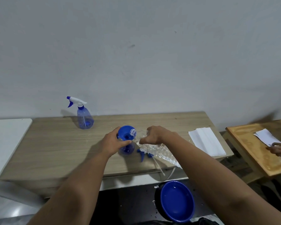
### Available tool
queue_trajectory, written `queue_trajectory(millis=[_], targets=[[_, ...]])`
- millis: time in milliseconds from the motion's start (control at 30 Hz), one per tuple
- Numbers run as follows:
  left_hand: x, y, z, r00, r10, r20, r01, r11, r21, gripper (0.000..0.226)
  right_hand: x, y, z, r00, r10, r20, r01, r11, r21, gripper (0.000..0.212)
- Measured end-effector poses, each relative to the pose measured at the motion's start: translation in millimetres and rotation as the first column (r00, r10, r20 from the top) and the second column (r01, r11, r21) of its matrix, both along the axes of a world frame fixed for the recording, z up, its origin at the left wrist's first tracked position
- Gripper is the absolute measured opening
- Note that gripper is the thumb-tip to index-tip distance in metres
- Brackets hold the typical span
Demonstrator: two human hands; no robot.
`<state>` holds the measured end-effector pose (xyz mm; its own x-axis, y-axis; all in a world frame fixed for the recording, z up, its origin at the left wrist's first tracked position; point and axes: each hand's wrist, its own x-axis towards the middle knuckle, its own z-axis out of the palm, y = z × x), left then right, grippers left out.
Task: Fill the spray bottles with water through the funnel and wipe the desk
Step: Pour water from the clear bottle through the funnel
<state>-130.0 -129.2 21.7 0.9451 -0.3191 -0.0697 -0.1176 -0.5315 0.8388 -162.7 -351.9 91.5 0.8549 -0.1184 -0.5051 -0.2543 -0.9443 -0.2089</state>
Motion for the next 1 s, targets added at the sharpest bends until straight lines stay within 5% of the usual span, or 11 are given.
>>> queue_trajectory(millis=[533,667,800,867,1000], targets=[[3.6,1.9,-2.8,1.000,0.000,-0.013,0.000,1.000,0.004,0.060,-3.5,3.9,-0.5,1.000,-0.012,0.015,0.011,0.999,0.045,0.093],[2.3,3.6,-2.5,1.000,-0.012,-0.011,0.012,1.000,-0.009,0.063,-10.5,0.4,-0.6,0.994,-0.065,0.089,0.047,0.980,0.193,0.089],[-0.4,4.3,0.5,0.999,0.018,-0.043,-0.018,1.000,-0.014,0.086,-17.5,-7.5,-0.9,0.973,-0.133,0.187,0.053,0.923,0.381,0.056],[-0.7,5.7,0.2,0.998,0.033,-0.057,-0.033,0.999,-0.004,0.102,-20.1,-13.6,0.1,0.952,-0.213,0.220,0.078,0.865,0.496,0.048],[-0.7,9.2,-5.5,0.996,0.021,-0.090,-0.020,1.000,0.017,0.099,-20.6,-28.7,10.2,0.887,-0.361,0.289,0.068,0.720,0.691,0.046]])
